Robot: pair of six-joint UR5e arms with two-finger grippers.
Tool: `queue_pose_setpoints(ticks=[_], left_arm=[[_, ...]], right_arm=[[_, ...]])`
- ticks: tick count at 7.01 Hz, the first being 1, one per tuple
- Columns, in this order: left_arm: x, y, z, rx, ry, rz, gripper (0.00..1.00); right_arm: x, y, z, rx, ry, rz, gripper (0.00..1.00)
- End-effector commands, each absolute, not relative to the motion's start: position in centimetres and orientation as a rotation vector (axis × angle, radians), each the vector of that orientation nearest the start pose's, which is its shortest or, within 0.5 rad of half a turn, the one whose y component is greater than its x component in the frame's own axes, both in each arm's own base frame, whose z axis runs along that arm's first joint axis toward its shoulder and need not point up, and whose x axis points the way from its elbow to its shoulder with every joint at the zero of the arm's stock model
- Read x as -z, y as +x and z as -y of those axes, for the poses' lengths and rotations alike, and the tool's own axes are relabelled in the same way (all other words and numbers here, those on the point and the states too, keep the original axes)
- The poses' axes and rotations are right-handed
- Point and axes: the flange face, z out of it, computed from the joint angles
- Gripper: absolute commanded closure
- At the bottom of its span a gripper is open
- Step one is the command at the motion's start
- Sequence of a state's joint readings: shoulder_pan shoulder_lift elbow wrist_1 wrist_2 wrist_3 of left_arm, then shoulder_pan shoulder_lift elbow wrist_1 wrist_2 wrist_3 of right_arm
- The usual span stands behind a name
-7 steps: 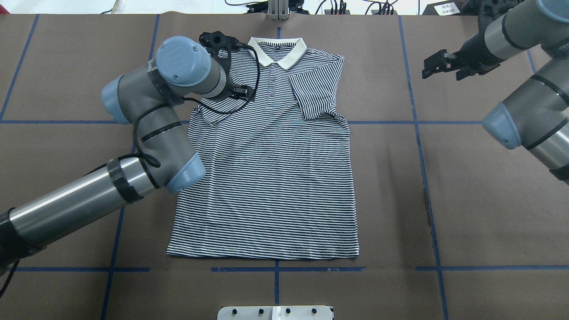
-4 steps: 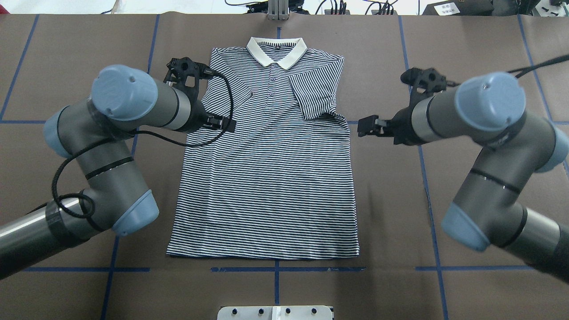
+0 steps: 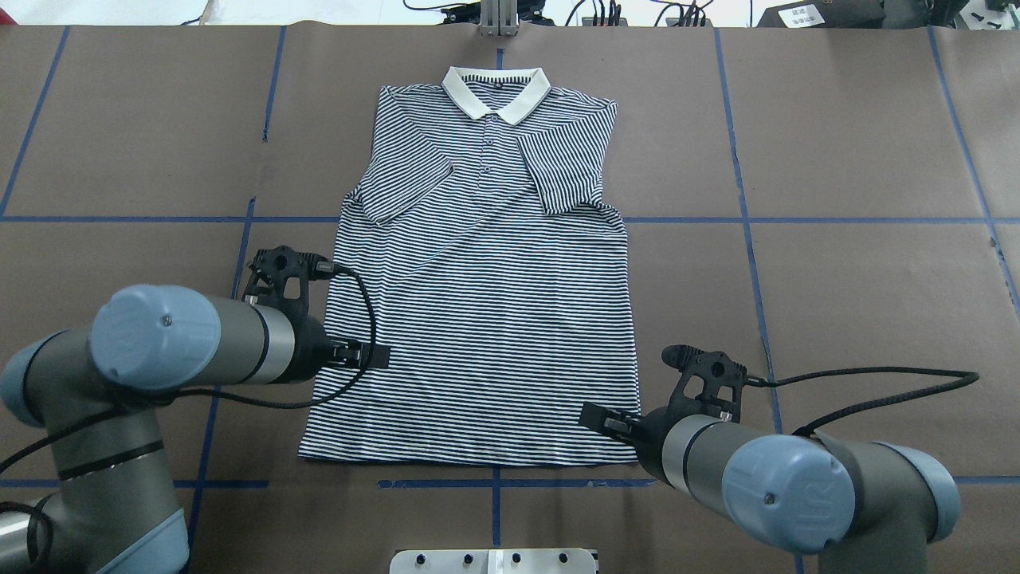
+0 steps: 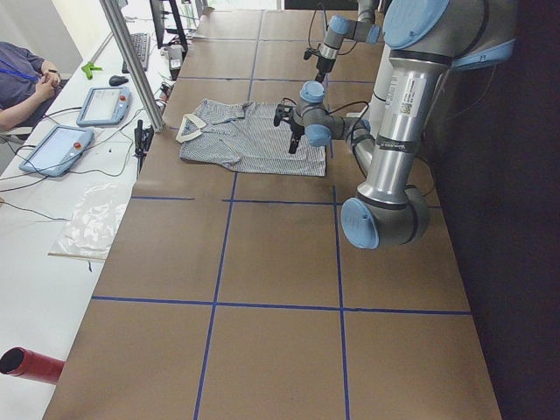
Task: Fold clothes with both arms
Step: 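Move both grippers to the hem corners nearest the robot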
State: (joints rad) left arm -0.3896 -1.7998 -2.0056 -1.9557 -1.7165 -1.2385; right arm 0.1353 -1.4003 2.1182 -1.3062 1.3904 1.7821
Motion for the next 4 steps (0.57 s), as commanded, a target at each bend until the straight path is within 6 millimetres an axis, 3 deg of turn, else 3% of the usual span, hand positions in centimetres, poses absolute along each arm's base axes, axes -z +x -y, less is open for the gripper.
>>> queue_pose_setpoints(ticks=[1, 2, 4], left_arm=[[-32.5, 47.3, 24.7, 0.092, 0.141, -0.994, 0.38], [-33.5, 47.8, 23.9, 0.111, 0.118, -0.971, 0.44], [-35.3, 47.3, 23.7, 0.103, 0.115, -0.937, 0.44]], right_arm=[[-29.9, -48.6, 20.2, -0.422, 0.133, 0.965, 0.11], [-29.9, -48.6, 20.2, -0.421, 0.134, 0.964, 0.1], [-29.8, -48.6, 20.2, -0.421, 0.134, 0.969, 0.1]])
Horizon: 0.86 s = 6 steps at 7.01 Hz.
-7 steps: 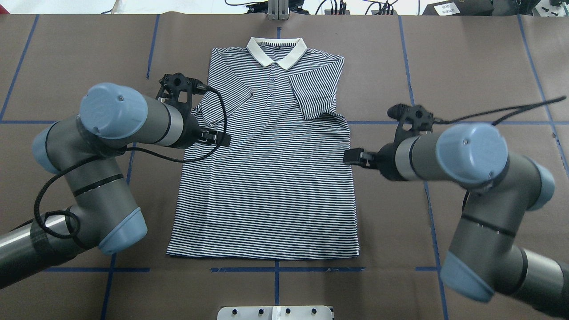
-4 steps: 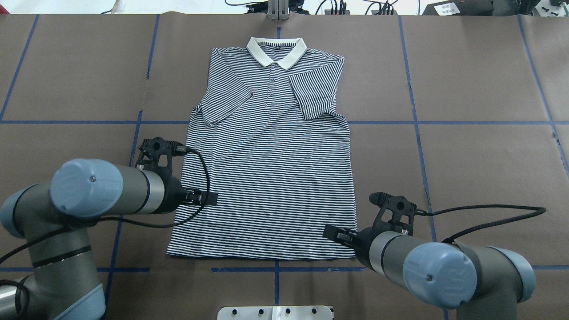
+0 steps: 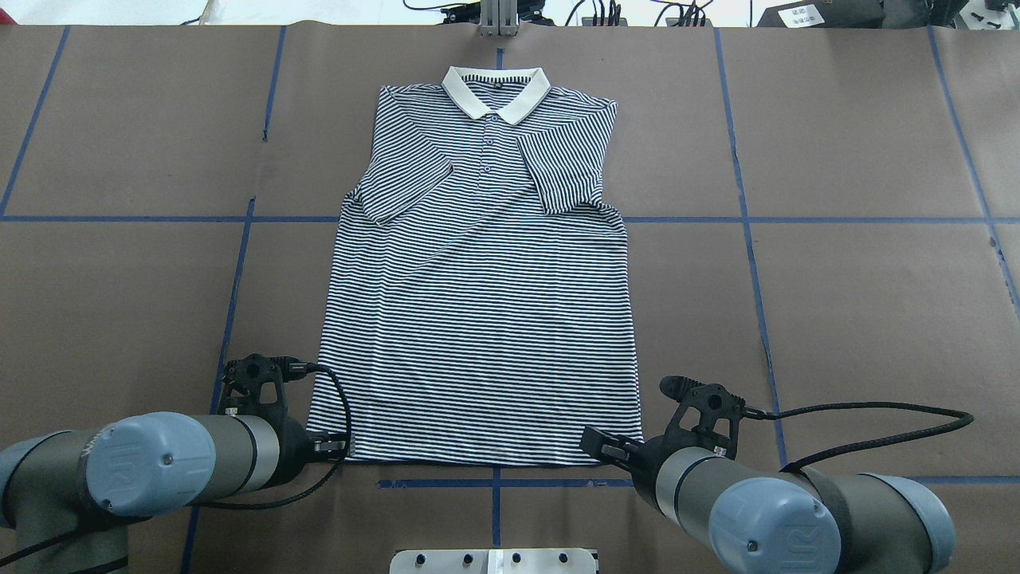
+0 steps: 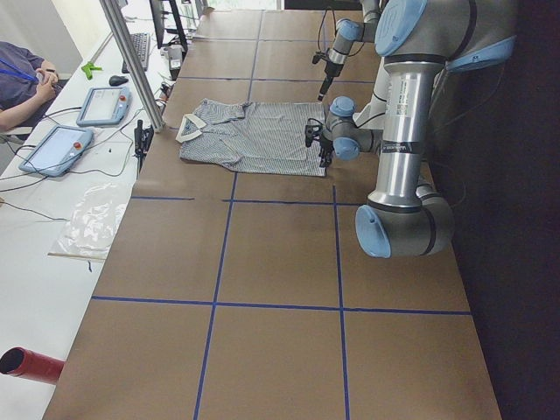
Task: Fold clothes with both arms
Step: 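Lower both grippers and pinch the hem corners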
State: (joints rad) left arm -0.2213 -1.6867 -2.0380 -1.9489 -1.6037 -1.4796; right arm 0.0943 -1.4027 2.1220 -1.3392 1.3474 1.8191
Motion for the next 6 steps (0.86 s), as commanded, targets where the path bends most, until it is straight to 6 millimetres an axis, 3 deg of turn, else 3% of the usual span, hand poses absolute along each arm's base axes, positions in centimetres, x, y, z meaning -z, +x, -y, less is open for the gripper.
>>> queue_pose_setpoints(ticks=[1, 6], left_arm=[[-35.9, 47.0, 23.7, 0.099, 0.116, -0.925, 0.44], [-36.9, 46.9, 23.6, 0.1, 0.112, -0.904, 0.45]], right_arm=[[-29.8, -48.6, 20.2, -0.421, 0.134, 0.969, 0.1], [-29.8, -48.6, 20.2, -0.422, 0.135, 0.968, 0.09]])
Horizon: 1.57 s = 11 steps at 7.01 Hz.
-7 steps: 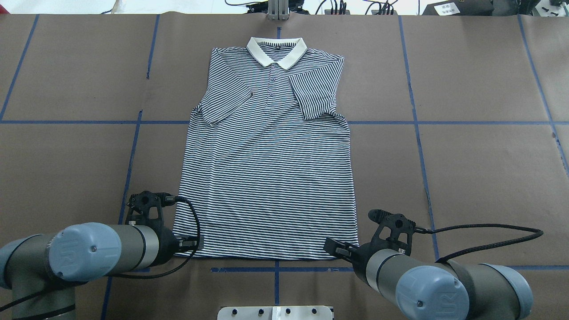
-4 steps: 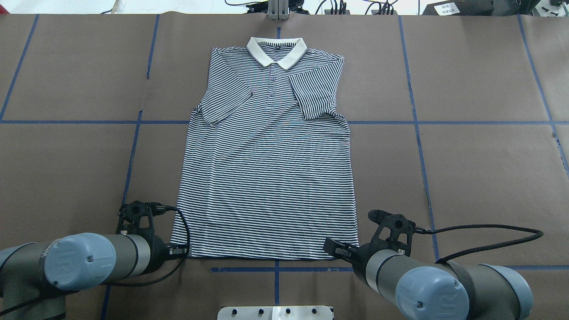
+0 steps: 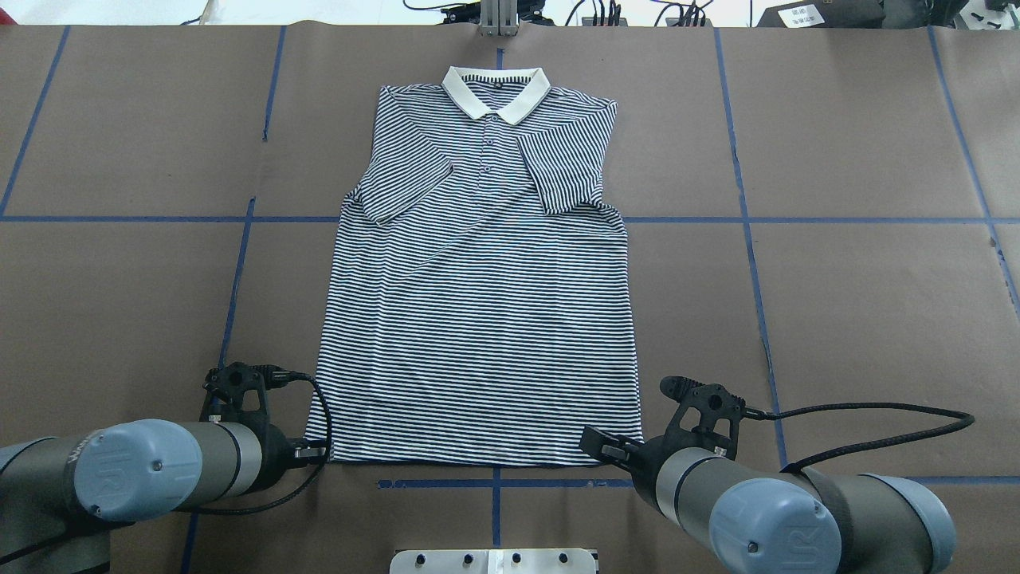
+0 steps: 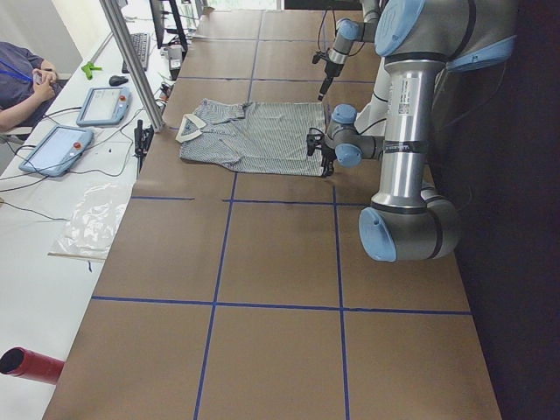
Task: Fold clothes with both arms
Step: 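Lower both grippers and pinch the hem corners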
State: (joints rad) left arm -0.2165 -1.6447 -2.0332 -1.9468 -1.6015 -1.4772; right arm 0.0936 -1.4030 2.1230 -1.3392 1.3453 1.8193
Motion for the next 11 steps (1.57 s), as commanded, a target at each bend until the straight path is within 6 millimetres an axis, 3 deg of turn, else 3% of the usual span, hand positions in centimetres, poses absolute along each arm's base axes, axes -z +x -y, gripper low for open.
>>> queue_pose_setpoints(ticks=[1, 5, 6, 7, 8, 10, 11], left_arm=[[-37.06, 47.02, 23.67, 0.1, 0.112, -0.9, 0.45], [-37.42, 47.36, 23.76, 0.101, 0.112, -0.893, 0.49], [-37.48, 47.46, 23.78, 0.101, 0.112, -0.891, 0.56], [-37.41, 47.46, 23.84, 0.103, 0.111, -0.893, 0.71], [-37.33, 47.49, 23.85, 0.103, 0.111, -0.894, 1.0], [-37.01, 47.32, 23.89, 0.103, 0.113, -0.902, 1.0], [-36.49, 47.28, 23.89, 0.103, 0.115, -0.912, 1.0]], right_arm=[[-29.86, -48.6, 20.19, -0.422, 0.136, 0.966, 0.09], [-29.91, -48.57, 20.2, -0.422, 0.137, 0.966, 0.08], [-29.84, -48.59, 20.19, -0.422, 0.135, 0.968, 0.08], [-29.84, -48.59, 20.19, -0.422, 0.135, 0.968, 0.08], [-29.91, -48.57, 20.18, -0.422, 0.136, 0.966, 0.08], [-30.32, -48.8, 20.17, -0.425, 0.146, 0.956, 0.04], [-30.76, -49.5, 19.96, -0.438, 0.203, 0.945, 0.08]])
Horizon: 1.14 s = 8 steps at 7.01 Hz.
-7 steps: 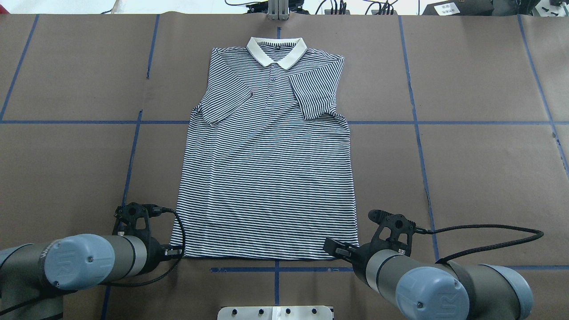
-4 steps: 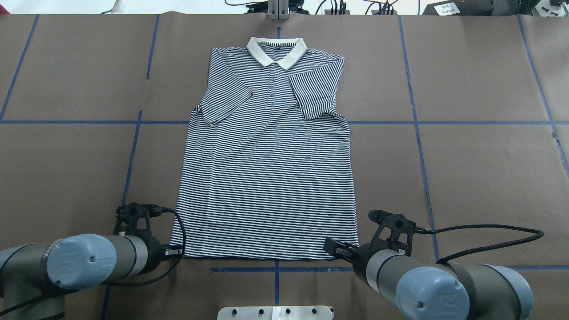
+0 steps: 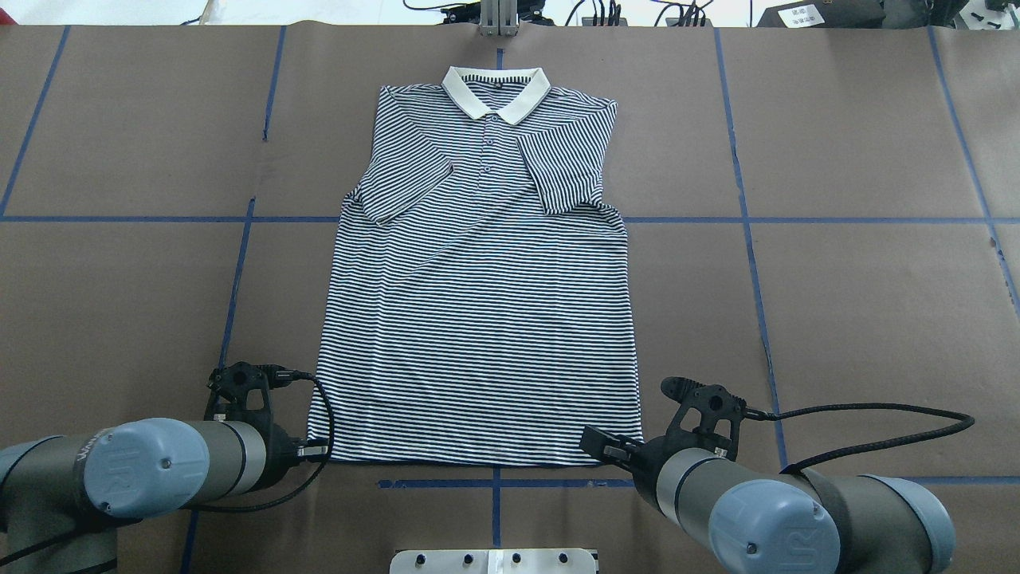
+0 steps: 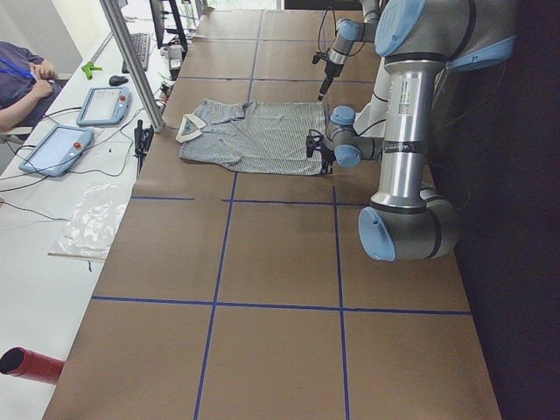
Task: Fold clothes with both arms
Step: 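Lower both grippers and pinch the hem corners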
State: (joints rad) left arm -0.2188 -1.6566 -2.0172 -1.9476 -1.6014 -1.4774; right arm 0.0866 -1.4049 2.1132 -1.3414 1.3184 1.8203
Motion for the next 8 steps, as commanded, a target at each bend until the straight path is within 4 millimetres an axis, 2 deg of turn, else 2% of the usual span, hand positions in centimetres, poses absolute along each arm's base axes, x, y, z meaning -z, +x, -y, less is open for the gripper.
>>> queue_pose_setpoints(ticks=[1, 4, 5, 6, 8], left_arm=[[-36.4, 47.3, 23.9, 0.103, 0.115, -0.914, 1.0], [-35.8, 47.5, 23.8, 0.103, 0.114, -0.928, 1.0], [-35.8, 47.6, 23.9, 0.103, 0.114, -0.927, 1.0], [-35.8, 47.6, 23.9, 0.104, 0.115, -0.926, 1.0], [-35.8, 47.6, 23.9, 0.104, 0.115, -0.926, 1.0]], right_arm=[[-32.1, -50.4, 20.1, -0.439, 0.213, 0.915, 0.17], [-34.1, -51.4, 20.1, -0.435, 0.219, 0.871, 0.24], [-34.0, -51.4, 20.1, -0.435, 0.219, 0.873, 0.29], [-34.1, -51.5, 19.9, -0.432, 0.216, 0.871, 0.41], [-34.3, -51.7, 19.8, -0.428, 0.216, 0.867, 0.48]])
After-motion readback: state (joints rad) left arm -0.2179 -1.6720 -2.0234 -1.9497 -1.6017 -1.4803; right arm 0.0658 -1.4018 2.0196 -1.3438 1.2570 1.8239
